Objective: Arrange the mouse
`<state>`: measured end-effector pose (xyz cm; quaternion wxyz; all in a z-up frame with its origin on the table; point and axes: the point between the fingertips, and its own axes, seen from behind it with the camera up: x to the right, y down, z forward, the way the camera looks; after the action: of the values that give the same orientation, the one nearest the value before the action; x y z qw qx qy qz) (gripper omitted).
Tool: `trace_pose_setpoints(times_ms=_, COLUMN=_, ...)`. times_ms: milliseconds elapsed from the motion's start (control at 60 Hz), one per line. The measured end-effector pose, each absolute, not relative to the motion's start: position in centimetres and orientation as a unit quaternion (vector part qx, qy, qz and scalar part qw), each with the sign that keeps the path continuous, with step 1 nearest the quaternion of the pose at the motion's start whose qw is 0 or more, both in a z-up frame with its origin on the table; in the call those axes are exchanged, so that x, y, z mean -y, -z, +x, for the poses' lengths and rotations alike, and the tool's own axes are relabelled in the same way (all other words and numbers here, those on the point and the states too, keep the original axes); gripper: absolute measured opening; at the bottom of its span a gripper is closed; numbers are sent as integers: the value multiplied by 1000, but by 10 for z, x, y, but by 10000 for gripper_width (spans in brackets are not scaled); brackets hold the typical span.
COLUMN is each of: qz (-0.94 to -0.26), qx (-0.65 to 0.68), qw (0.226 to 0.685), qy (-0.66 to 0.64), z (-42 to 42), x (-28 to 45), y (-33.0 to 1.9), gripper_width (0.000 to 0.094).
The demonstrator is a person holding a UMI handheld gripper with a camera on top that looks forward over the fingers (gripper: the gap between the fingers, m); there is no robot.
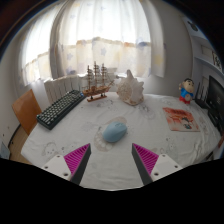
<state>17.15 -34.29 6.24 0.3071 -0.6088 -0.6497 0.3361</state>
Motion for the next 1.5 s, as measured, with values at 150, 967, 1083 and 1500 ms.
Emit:
trace_pose_setpoints(times_ms=150, qz=-609, qx=646, qw=314, qy=-336, z=140, x=352, y=-40, gripper_width=852)
trace_pose_setpoints(times_ms=967, qz=-614, qx=656, qw=290, qy=-330, z=19, x=363, y=9, gripper_width=643)
trace_pose_setpoints(times_ms=1083, qz=-610, qx=659, qw=295, qy=-328, z=16, x=362, y=8, gripper_width=465)
trace_pose_setpoints(times_ms=1500, qz=-622, qx=626, qw=318, qy=-346, z=2, x=280, y=-118, gripper_width=402)
